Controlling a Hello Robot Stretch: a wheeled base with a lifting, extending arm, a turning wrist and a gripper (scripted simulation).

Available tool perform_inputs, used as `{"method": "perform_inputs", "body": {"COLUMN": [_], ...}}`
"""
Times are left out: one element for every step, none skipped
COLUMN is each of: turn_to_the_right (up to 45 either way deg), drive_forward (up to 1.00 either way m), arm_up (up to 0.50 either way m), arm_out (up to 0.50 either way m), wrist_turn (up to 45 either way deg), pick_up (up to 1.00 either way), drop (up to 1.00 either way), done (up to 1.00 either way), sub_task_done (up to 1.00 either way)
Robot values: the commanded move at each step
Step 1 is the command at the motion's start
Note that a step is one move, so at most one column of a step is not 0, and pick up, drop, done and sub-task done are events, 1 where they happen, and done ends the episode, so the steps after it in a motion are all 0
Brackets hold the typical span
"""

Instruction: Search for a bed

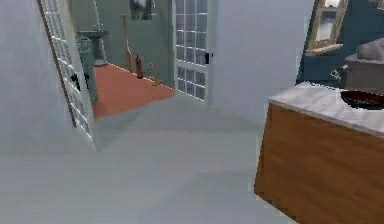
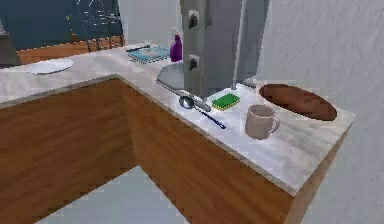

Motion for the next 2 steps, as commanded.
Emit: {"method": "perform_inputs", "body": {"turn_to_the_right": [-6.0, 0.0], "drive_forward": [0.00, 1.00], "arm_up": [0.00, 0.00], "arm_out": [0.00, 0.00], "wrist_turn": [0.0, 0.0], "pick_up": [0.00, 0.00], "drop": [0.00, 0.00], "done": [0.00, 0.00], "sub_task_done": [0.00, 0.00]}}
